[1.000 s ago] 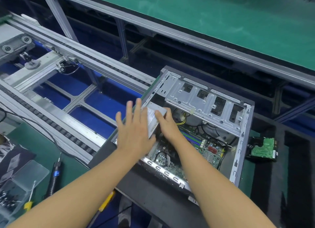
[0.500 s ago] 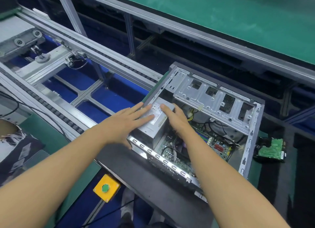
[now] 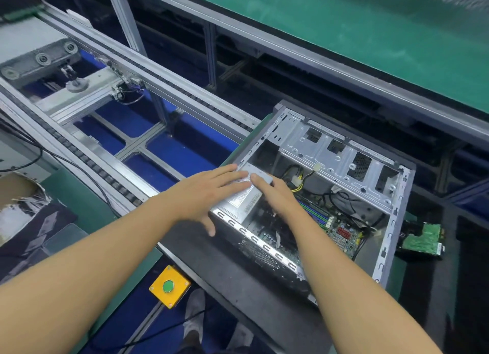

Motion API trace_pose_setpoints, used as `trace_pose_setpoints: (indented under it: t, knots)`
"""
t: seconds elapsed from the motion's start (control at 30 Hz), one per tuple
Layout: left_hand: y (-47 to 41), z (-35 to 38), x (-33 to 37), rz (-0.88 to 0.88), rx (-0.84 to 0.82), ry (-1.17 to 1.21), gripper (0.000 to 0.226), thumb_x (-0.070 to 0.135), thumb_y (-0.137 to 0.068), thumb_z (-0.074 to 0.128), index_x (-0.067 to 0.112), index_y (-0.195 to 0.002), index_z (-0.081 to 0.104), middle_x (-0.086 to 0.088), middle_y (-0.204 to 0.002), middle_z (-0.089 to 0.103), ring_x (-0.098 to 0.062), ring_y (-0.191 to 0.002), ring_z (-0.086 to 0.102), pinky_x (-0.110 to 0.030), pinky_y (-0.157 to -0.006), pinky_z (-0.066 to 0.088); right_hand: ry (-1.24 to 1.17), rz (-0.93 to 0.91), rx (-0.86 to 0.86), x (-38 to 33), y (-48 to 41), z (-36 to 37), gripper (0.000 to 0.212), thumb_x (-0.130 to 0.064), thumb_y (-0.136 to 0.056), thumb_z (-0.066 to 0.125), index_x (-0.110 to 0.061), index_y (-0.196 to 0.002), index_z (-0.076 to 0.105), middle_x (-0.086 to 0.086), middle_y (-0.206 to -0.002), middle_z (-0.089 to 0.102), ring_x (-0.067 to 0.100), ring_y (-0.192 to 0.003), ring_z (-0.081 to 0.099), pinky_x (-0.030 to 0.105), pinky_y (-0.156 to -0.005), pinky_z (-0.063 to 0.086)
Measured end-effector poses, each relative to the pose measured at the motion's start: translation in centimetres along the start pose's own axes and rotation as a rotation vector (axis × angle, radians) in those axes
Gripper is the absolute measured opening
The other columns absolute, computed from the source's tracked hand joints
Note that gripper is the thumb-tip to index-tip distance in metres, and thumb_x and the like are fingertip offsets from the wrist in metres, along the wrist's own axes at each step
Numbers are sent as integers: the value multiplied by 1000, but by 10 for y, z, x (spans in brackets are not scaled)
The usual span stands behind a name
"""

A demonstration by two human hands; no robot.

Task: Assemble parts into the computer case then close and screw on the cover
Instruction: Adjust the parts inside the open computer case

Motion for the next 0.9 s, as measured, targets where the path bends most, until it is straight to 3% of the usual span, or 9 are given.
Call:
trace_pose_setpoints:
  t: [0.13,0.3,0.4,0.57,0.63,0.7,0.8,0.9]
  knots:
    - [0,4,1,-39,-3,-75,135,74,-62,72,33,-154,-17,4,-164,-19,-15,-149,-18,-36,-123,4,-9,21,-25,-2,3,3,31,-67,-91,60,-46,-111,70,-25,-99,75,-9,-87,68,12,-67,46]
    - [1,1,2,-52,42,-14,126,70,-61,77,36,-157,3,11,-165,-6,-14,-152,-6,-40,-121,16,2,20,-18,-2,1,1,25,-65,-92,58,-48,-107,70,-26,-98,74,-12,-83,67,21,-70,46]
    - [2,2,-1,-76,43,-1,125,73,-59,76,41,-156,3,15,-164,-5,-13,-151,-4,-43,-119,19,4,14,-5,0,-1,1,25,-66,-91,59,-50,-107,70,-27,-99,74,-12,-86,67,22,-76,45]
    - [-11,-5,2,-73,18,-11,132,82,-47,72,39,-152,4,6,-163,0,-18,-150,0,-43,-121,6,33,16,20,-2,2,1,30,-71,-86,58,-47,-98,71,-20,-98,74,-3,-92,67,23,-74,44]
    - [-17,-8,4,-85,-18,-4,139,82,-44,73,36,-151,-2,1,-164,-10,-19,-151,-9,-46,-121,-5,42,21,55,-1,0,1,36,-69,-88,57,-38,-99,71,-12,-103,72,10,-98,66,28,-77,46]
    - [-23,-6,5,-78,-88,12,147,82,-44,74,38,-150,-18,0,-162,-24,-18,-148,-24,-46,-119,-14,-12,30,83,2,-1,0,38,-64,-95,51,-32,-106,68,-8,-108,70,12,-103,64,30,-80,45]
    - [-33,-2,10,-46,-172,23,154,84,-45,69,32,-146,-35,5,-156,-38,-18,-141,-39,-48,-118,-17,-72,50,121,3,-2,-4,36,-61,-102,40,-34,-111,61,-24,-105,60,-6,-99,54,21,-77,38]
    - [-38,0,13,-29,-179,55,153,86,-43,64,33,-146,-35,9,-154,-42,-17,-137,-45,-50,-117,-18,-67,49,136,3,-3,-5,33,-57,-104,36,-40,-124,56,-36,-98,49,-16,-91,44,19,-77,34]
Point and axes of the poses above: each hand's wrist, its own y-axis away from the middle knuckle, its own z-axis out of the palm, x = y × z, the point moved 5 cm from there along -y, towards the middle knuckle
